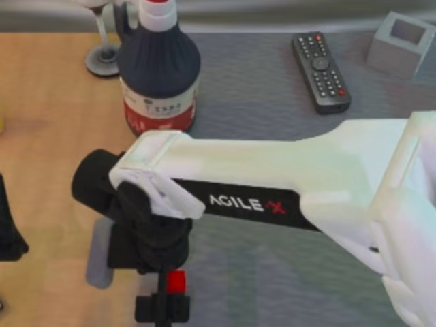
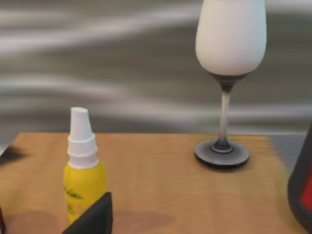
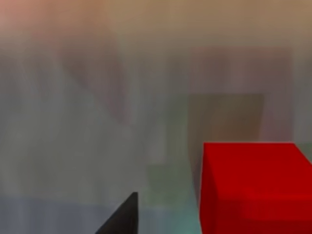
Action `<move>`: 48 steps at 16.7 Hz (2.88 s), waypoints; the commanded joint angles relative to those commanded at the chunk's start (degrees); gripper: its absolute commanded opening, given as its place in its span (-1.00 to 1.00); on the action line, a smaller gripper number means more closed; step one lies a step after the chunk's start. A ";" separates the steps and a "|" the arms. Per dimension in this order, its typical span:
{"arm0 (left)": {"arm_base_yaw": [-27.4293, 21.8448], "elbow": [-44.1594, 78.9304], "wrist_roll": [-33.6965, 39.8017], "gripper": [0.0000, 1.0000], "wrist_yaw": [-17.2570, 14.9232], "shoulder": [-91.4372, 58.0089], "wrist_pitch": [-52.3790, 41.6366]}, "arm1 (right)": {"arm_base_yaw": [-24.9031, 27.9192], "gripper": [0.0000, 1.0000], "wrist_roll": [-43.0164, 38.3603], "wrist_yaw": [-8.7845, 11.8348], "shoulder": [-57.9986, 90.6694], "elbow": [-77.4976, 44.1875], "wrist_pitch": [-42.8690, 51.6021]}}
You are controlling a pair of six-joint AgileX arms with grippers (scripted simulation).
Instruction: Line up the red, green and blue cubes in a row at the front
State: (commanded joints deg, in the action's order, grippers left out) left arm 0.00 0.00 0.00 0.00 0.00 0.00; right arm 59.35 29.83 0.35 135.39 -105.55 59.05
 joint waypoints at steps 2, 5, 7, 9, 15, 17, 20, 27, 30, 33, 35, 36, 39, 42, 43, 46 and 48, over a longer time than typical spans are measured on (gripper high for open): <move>0.00 0.00 0.00 1.00 0.00 0.00 0.00 | 0.00 1.00 0.00 0.00 0.00 0.00 0.00; 0.00 0.00 0.00 1.00 0.00 0.00 0.00 | 0.00 1.00 0.00 0.00 0.00 0.00 0.00; 0.00 0.00 0.00 1.00 0.00 0.00 0.00 | -0.12 1.00 0.00 0.00 -0.03 -0.01 0.01; 0.00 0.00 0.00 1.00 0.00 0.00 0.00 | 0.02 1.00 0.09 0.00 -0.19 -0.98 1.01; 0.00 0.00 0.00 1.00 0.00 0.00 0.00 | 0.28 1.00 0.19 0.07 -2.83 -9.35 12.59; 0.00 0.00 0.00 1.00 0.00 0.00 0.00 | 0.29 1.00 0.20 0.04 -3.35 -10.34 13.67; 0.00 0.00 0.00 1.00 0.00 0.00 0.00 | 0.02 1.00 0.20 0.04 -3.16 -10.22 13.52; 0.00 0.00 0.00 1.00 0.00 0.00 0.00 | -12.30 1.00 -10.49 -0.17 -1.88 -11.51 13.55; 0.00 0.00 0.00 1.00 0.00 0.00 0.00 | -24.28 1.00 -20.00 -0.24 -0.64 -11.96 13.84; 0.00 0.00 0.00 1.00 0.00 0.00 0.00 | -37.41 1.00 -30.15 -0.41 0.54 -12.26 14.09; 0.00 0.00 0.00 1.00 0.00 0.00 0.00 | -45.05 1.00 -36.37 -0.54 1.01 -12.56 14.01; 0.00 0.00 0.00 1.00 0.00 0.00 0.00 | -48.16 1.00 -39.10 -0.59 1.11 -12.73 13.89; 0.00 0.00 0.00 1.00 0.00 0.00 0.00 | -53.76 1.00 -44.49 -0.64 1.07 -13.18 13.44; 0.00 0.00 0.00 1.00 0.00 0.00 0.00 | -54.50 1.00 -45.22 -0.63 1.03 -13.26 13.35; 0.00 0.00 0.00 1.00 0.00 0.00 0.00 | -54.50 1.00 -45.22 -0.63 1.03 -13.26 13.35; 0.00 0.00 0.00 1.00 0.00 0.00 0.00 | -54.45 1.00 -45.19 -0.65 1.17 -12.32 12.43; 0.00 0.00 0.00 1.00 0.00 0.00 0.00 | -54.50 1.00 -45.26 -0.64 2.15 -9.97 9.16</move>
State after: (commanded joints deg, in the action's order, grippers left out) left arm 0.00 0.00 0.00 0.00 0.00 0.00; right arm 4.85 -15.43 -0.29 137.54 -115.52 68.21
